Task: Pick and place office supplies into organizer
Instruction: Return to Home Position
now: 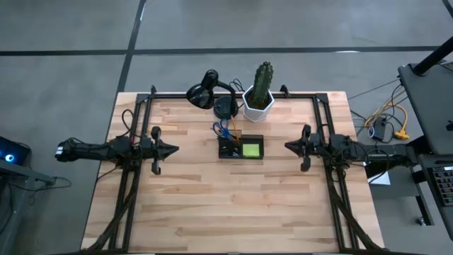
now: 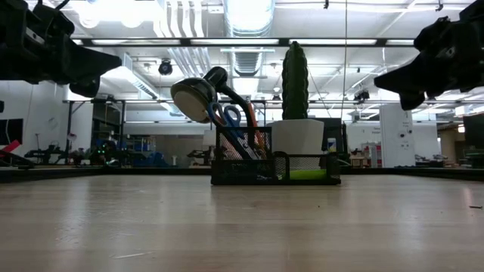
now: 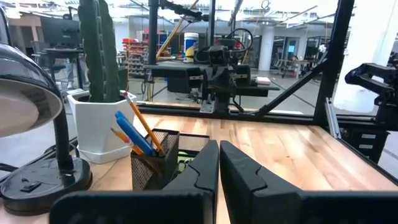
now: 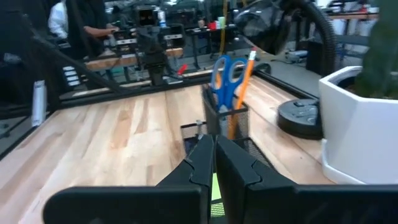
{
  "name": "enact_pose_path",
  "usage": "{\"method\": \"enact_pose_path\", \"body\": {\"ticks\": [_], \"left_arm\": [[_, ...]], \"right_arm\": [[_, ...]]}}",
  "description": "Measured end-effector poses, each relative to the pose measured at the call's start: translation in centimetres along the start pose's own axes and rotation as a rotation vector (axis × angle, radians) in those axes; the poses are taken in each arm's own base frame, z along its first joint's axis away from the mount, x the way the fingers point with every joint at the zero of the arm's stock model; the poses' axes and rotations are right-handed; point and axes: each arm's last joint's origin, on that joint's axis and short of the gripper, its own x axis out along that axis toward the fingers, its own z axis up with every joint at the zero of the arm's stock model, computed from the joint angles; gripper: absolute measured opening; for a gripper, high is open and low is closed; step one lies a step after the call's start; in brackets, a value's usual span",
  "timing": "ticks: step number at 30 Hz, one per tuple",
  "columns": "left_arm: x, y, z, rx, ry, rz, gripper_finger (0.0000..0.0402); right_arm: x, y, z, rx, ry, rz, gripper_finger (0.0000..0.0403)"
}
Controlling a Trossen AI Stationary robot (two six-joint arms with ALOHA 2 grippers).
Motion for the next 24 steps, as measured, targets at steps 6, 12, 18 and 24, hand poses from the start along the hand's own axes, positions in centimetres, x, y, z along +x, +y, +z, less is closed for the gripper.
{"method": "enact_pose_path", "body": {"ticks": [6, 12, 18, 24], "left_arm": [[0.01, 0.00, 0.01, 0.000, 0.000, 0.000, 0.0000], [0.01, 0.00, 0.00, 0.000, 0.000, -0.001, 0.0000], [0.02, -0.01, -0.01, 0.000, 0.001, -0.001, 0.0000], [0.02, -0.01, -0.01, 0.000, 0.001, -0.001, 0.0000]], "right_arm": [[0.00, 0.14, -0.04, -0.012, 0.008, 0.043, 0.0008], [0.00, 0.13, -0.13, -0.013, 0.017, 0.043, 0.0008], [0.00, 0.13, -0.12, -0.013, 0.017, 0.044, 0.0008], [0.00, 0.13, -0.13, -0.013, 0.017, 0.044, 0.0008]]}}
